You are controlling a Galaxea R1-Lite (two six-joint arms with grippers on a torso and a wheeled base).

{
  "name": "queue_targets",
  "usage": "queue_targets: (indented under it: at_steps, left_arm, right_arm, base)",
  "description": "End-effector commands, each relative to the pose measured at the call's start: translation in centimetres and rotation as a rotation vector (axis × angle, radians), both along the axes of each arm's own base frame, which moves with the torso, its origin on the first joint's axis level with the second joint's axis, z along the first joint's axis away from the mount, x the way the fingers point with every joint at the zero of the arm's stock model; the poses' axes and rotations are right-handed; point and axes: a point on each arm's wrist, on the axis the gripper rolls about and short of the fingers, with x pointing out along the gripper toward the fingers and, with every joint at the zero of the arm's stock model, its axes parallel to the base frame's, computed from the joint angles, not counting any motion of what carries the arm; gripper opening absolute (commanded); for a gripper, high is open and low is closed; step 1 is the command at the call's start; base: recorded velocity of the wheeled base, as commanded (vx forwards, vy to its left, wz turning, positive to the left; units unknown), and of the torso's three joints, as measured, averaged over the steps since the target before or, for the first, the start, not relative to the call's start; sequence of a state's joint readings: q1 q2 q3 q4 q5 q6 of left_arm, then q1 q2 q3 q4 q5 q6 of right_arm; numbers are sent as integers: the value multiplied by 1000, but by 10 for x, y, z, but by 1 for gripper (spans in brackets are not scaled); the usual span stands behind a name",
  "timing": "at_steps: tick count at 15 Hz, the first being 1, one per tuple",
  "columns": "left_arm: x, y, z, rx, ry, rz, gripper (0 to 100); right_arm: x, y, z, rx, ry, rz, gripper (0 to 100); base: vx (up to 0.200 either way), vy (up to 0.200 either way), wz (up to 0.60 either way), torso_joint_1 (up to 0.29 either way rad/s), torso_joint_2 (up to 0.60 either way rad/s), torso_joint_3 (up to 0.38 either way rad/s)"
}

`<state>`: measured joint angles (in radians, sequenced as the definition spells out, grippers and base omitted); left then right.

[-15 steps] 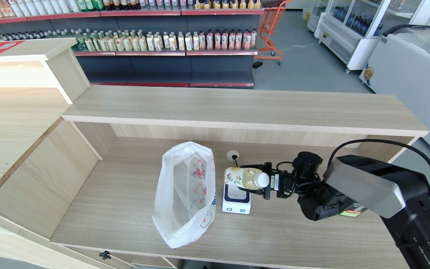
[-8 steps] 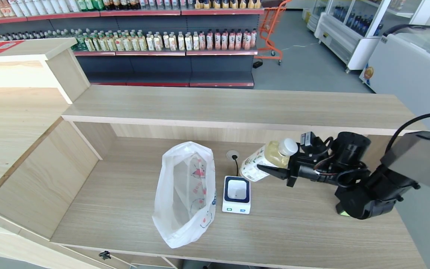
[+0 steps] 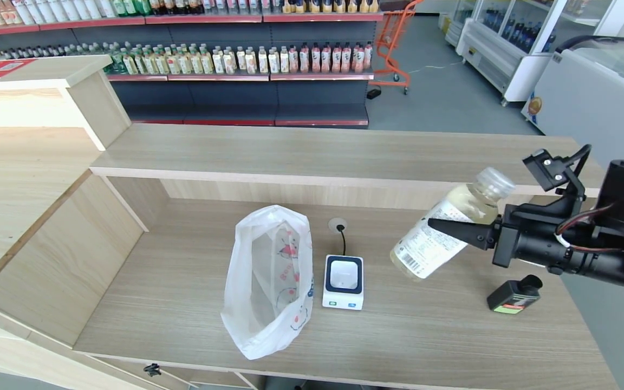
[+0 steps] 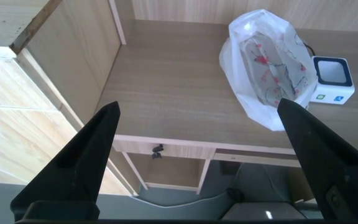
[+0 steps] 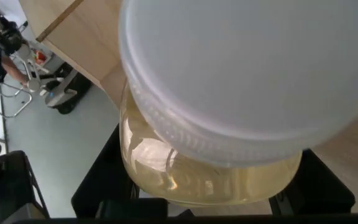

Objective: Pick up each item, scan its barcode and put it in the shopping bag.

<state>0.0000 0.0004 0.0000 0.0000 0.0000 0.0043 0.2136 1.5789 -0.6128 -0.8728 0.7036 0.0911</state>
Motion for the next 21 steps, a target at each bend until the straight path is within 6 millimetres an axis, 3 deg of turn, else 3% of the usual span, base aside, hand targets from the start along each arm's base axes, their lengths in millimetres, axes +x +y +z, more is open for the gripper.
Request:
queue_targets:
  at_steps: [1, 5, 11, 15, 21]
  left_arm:
    - [0, 0, 0, 0, 0, 0, 100]
    - [0, 0, 0, -1, 0, 0, 100]
    - [0, 0, 0, -9, 0, 0, 100]
    - [0, 0, 0, -9, 0, 0, 100]
    - [0, 0, 0, -7, 0, 0, 100]
  right_arm:
    - [-35, -9, 28, 20, -72, -25, 0]
    - [-52, -18, 17, 10, -45, -132, 0]
    - [-47, -38, 10, -7, -1, -313, 0]
    - [-42, -37, 11, -17, 34, -320, 0]
    - [-31, -35, 6, -26, 70, -319, 0]
  base:
    - [0, 0, 0, 0, 0, 0]
    - [0, 100, 0, 4, 0, 2]
    - [0, 200, 0, 2, 3, 4]
    - [0, 0, 0, 0, 0, 0]
    - [-167, 0, 0, 7, 4, 0]
